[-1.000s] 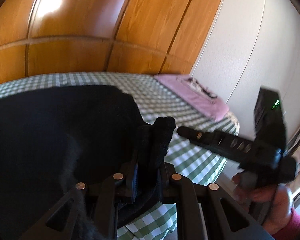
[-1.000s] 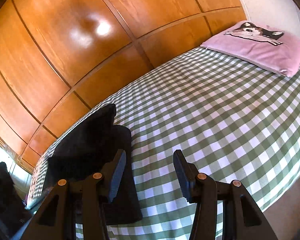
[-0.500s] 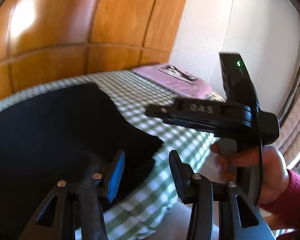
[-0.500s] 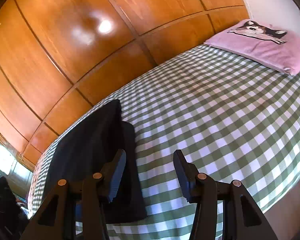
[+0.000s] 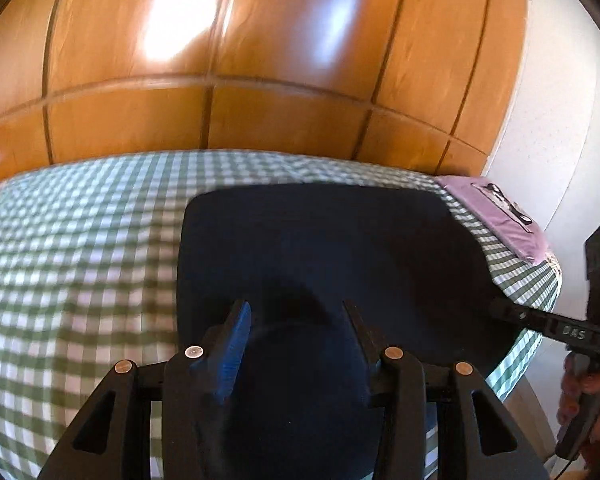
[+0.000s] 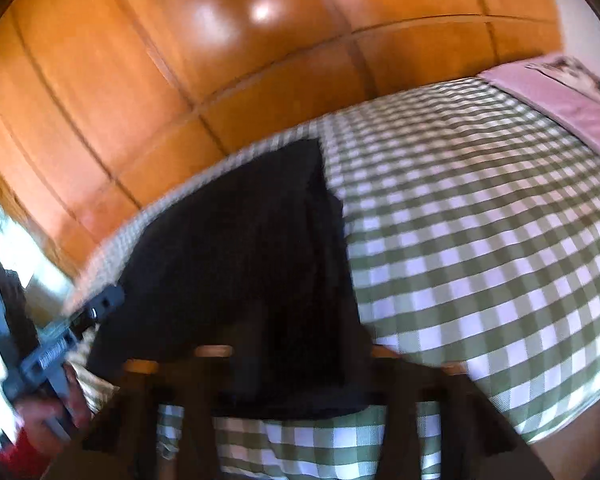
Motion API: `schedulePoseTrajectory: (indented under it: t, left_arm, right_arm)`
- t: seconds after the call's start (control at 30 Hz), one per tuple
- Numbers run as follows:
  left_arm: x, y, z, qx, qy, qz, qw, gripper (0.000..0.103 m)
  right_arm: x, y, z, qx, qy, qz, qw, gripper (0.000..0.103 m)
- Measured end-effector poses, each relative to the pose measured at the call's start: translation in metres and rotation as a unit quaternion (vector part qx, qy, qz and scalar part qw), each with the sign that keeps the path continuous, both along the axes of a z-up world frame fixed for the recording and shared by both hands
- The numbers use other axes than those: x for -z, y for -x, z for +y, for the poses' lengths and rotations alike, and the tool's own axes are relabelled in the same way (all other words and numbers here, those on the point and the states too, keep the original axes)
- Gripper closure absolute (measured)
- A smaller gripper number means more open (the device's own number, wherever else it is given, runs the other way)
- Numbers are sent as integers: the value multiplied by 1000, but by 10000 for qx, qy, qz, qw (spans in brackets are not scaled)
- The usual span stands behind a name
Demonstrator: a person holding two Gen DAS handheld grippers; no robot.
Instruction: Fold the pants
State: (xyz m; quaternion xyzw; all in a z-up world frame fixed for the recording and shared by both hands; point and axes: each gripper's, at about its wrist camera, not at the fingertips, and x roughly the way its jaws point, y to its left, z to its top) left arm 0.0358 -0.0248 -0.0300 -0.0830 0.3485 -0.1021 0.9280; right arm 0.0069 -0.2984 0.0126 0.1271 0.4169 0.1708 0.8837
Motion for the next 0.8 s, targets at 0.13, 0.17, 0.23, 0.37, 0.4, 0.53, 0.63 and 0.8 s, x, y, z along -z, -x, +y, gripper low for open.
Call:
schedulePoseTrajectory:
  t: [0.13, 0.17, 0.23, 0.37, 0.4, 0.53, 0.63, 0.8]
  left_arm:
    - [7, 11, -8, -15, -107, -99, 9999, 58]
    - [9, 13, -11, -26, -187, -103, 9998, 58]
    - [15, 13, -19, -35, -371, -143, 9992, 58]
    - [13, 16, -28, 107, -759, -238, 9968, 57]
    - [8, 16, -26, 201, -724, -212, 9969, 57]
    - [-22, 10, -12, 352, -648, -460, 9962, 57]
    - [-42, -15, -5, 393, -580, -525, 9962, 57]
    - [-38, -87, 4, 342, -106, 359, 9987, 58]
  right_arm:
    - [-20, 10, -4, -38, -146, -198, 9997, 91]
    - [-21, 10, -6, -25, -130, -181, 9997, 92]
    - [-12, 6, -7, 2, -49, -35, 10000, 92]
    - [14, 0, -13, 252, -282, 378, 9986, 90]
    - [12, -1, -14, 284, -372, 419, 9980, 89]
    - [-24, -3, -15, 326, -120, -156, 9993, 73]
    - [-49, -18, 0, 1, -23, -606, 9982, 72]
    - [-63, -68, 53, -680, 366, -712, 9945, 72]
